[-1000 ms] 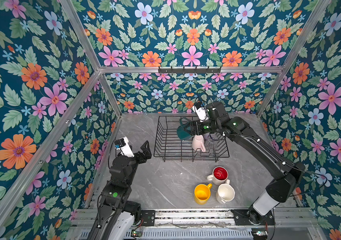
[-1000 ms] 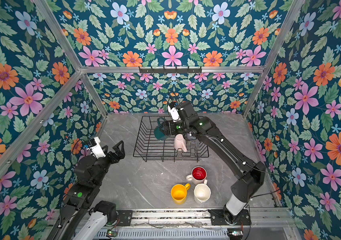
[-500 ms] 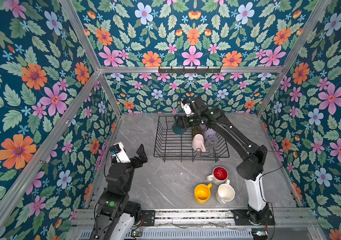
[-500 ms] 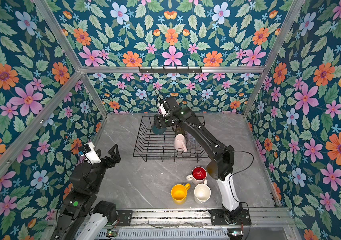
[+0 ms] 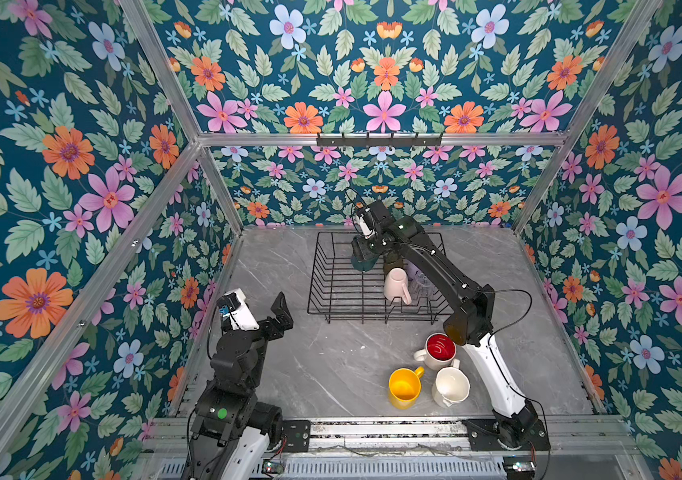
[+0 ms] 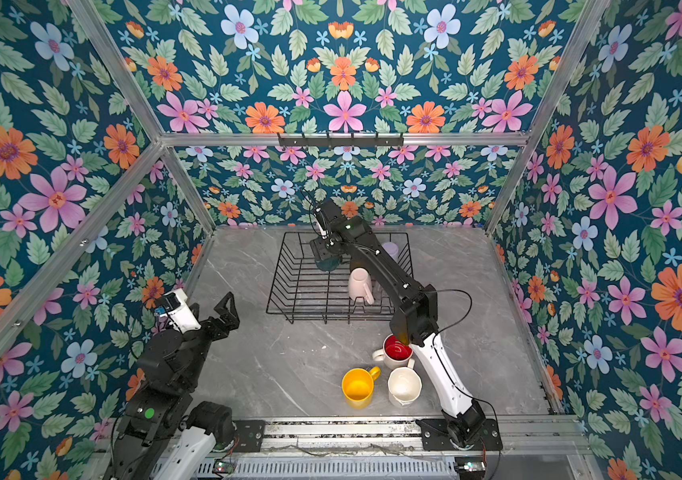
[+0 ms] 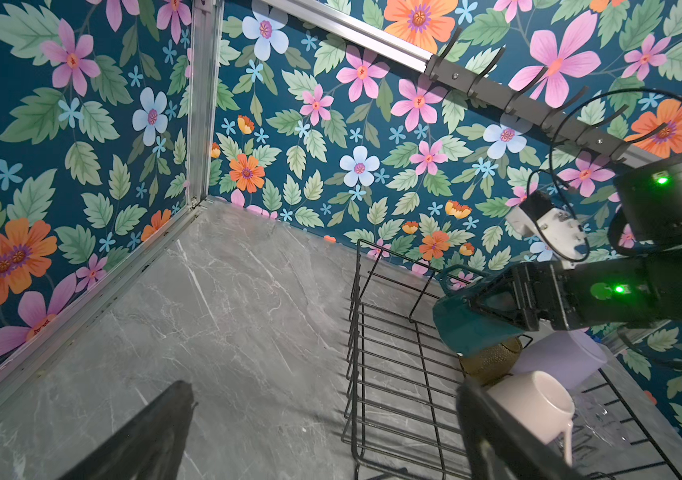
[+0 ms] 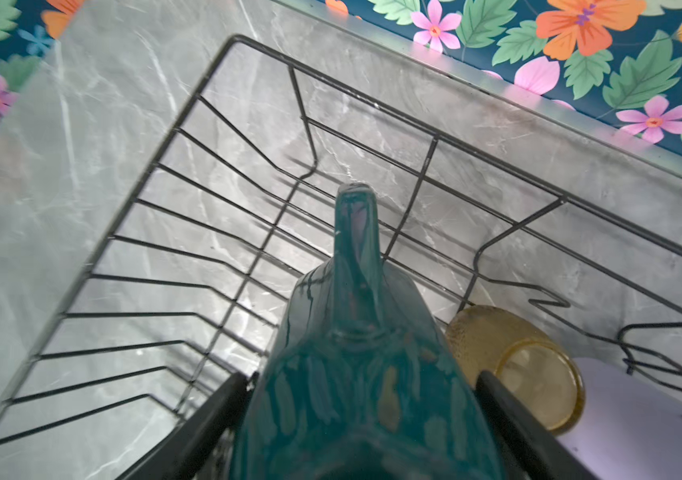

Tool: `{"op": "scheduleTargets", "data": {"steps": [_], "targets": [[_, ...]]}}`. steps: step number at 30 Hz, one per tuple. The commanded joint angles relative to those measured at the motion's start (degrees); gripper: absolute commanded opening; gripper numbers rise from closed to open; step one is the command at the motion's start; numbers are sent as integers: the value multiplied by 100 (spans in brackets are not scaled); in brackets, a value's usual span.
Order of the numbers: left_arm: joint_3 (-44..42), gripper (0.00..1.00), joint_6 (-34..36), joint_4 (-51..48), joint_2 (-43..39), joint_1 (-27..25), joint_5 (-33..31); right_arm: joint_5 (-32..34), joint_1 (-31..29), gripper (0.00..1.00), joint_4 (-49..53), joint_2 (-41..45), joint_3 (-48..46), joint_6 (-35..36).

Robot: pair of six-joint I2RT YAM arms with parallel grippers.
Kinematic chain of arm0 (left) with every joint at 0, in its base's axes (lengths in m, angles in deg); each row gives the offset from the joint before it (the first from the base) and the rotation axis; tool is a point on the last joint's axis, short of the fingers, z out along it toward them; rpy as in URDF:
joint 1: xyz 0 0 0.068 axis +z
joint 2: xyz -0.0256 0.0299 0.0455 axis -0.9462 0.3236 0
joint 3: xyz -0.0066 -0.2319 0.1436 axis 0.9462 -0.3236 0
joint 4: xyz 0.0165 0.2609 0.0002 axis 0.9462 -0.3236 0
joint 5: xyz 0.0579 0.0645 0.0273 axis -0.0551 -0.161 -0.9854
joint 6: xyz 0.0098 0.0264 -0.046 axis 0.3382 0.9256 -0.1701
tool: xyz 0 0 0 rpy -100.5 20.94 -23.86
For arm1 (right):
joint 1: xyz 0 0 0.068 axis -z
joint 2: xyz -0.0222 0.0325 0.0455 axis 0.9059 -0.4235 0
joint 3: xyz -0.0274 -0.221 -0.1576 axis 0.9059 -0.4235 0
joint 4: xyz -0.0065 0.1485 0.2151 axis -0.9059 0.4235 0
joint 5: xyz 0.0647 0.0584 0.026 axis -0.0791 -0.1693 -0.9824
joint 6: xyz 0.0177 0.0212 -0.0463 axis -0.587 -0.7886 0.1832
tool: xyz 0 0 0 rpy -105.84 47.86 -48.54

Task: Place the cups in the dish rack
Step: 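Lower the green mug upside down into the rack beside the pink mug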

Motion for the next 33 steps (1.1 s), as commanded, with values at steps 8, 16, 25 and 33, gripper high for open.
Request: {"op": "scheduleTargets", "data": {"steps": [8, 16, 25, 33], "targets": [[28, 100, 108, 7, 0, 5, -28, 154, 65, 0, -700, -541, 349, 256], [19, 100, 100, -1, 8, 3, -14, 285, 70, 0, -855, -848, 422, 423], [19, 100, 97, 16, 61, -2, 15, 294, 76, 0, -822, -1042, 422, 549], [30, 100, 99, -6, 46, -2, 11, 216, 75, 3, -763, -1073, 423, 492]]}}
